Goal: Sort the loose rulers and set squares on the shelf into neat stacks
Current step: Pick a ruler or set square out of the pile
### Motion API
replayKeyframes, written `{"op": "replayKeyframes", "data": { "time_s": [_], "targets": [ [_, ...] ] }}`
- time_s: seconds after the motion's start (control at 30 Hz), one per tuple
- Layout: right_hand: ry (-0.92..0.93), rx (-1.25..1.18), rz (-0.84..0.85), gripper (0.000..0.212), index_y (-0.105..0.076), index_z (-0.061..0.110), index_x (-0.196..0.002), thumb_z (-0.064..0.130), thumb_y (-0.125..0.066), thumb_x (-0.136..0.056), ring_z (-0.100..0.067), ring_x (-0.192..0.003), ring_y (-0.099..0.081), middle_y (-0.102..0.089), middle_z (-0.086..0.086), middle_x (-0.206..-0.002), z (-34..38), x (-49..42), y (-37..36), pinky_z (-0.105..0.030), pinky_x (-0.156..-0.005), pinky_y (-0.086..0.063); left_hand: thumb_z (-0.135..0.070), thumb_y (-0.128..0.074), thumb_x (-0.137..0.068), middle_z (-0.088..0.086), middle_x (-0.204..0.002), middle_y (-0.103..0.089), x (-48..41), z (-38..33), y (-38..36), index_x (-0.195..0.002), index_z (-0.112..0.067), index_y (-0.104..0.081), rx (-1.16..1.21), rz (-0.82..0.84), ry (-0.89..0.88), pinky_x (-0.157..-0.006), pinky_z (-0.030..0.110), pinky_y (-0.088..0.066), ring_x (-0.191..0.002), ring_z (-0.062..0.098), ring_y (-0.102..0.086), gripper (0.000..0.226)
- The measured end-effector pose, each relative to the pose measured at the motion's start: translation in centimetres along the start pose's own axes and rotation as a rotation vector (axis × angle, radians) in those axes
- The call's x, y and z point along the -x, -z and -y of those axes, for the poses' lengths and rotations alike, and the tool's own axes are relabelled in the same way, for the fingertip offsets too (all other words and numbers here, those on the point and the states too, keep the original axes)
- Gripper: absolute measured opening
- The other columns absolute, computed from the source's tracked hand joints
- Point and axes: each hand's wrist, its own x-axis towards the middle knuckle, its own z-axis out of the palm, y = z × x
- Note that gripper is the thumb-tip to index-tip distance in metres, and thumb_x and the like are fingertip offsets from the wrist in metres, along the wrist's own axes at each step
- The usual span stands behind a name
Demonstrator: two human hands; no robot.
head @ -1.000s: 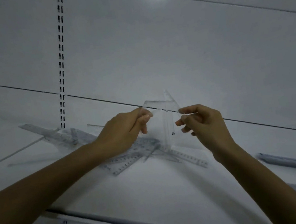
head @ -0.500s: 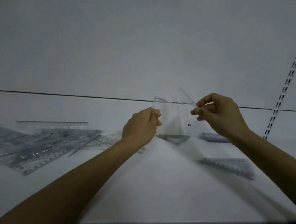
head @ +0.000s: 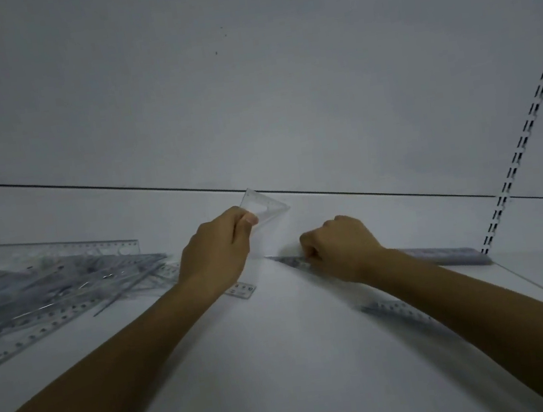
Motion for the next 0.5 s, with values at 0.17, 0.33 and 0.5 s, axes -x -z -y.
{"op": "replayKeyframes", "data": {
  "time_s": [0.17, 0.33, 0.5],
  "targets": [
    [-0.056, -0.372, 0.161, 0.021, -0.070, 0.015, -0.089, 0.027, -0.052, -0.090, -0.020, -0.080, -0.062, -0.070, 0.001, -0.088, -1.5, 0.5, -0.6, -0.033, -0.074, -0.051, -0.037, -0.033, -0.099, -0.005, -0.075, -0.062, -0.1, -0.1, 0.1, -0.098, -0.028, -0.059, 0.006, 0.028, -0.011, -0.062, 0.029, -0.041, -0.071, 0.017, -0.058, 0.028],
    [-0.083, -0.533, 0.087, 0.020, -0.073, 0.017, -0.099, 0.014, -0.055, -0.090, -0.012, -0.086, -0.064, -0.072, 0.003, -0.098, -2.5, 1.3, -1.2, -0.025, -0.081, -0.050, -0.048, -0.030, -0.097, -0.006, -0.070, -0.059, 0.1, -0.5, -0.4, -0.089, -0.027, -0.058, -0.031, 0.071, -0.005, -0.060, 0.030, -0.041, -0.070, 0.017, -0.059, 0.036],
    [-0.151, -0.522, 0.091, 0.023, -0.069, 0.021, -0.108, 0.031, -0.061, -0.089, -0.013, -0.092, -0.060, -0.068, 0.003, -0.107, -3.4, 2.1, -1.1, -0.028, -0.085, -0.049, -0.048, -0.029, -0.097, -0.004, -0.070, -0.062, 0.9, -0.9, -1.0, -0.089, -0.027, -0.057, -0.054, 0.150, -0.044, -0.058, 0.028, -0.041, -0.063, 0.015, -0.058, 0.036]
  ]
}}
